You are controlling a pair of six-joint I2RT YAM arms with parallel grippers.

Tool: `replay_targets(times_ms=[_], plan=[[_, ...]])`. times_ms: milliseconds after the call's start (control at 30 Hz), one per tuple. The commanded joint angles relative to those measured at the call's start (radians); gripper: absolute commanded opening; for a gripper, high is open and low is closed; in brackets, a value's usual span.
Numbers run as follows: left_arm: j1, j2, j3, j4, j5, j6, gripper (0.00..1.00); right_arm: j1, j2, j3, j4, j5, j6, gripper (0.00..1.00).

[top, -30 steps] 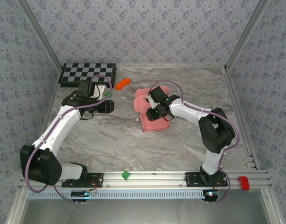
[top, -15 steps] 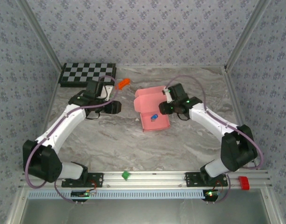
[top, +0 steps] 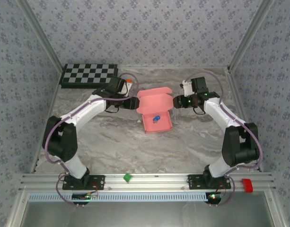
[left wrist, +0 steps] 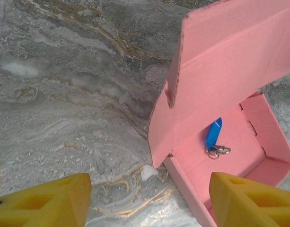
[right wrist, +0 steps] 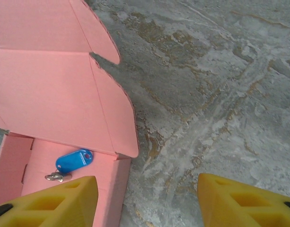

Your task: Fold the paper box

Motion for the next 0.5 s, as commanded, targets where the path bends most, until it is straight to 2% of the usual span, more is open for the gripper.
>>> replay_targets(times_ms=[0, 267, 467], plan=[[-0.001, 0.039, 0.056, 0.053, 0.027, -0.008, 0.66, -0.014, 0.039, 0.041, 0.008, -0.094, -0.037, 0.59], [-0.001, 0.112, 0.085, 0.099, 0.021, -0.035, 0.64, -0.025, 0.154, 0.143, 0.012, -0.145, -0.044, 0.59], [-0.001, 0.137, 0.093, 0.111, 0.044, -0.062, 0.58, -0.025, 0.217, 0.2, -0.008, -0.172, -0.048, 0.57]])
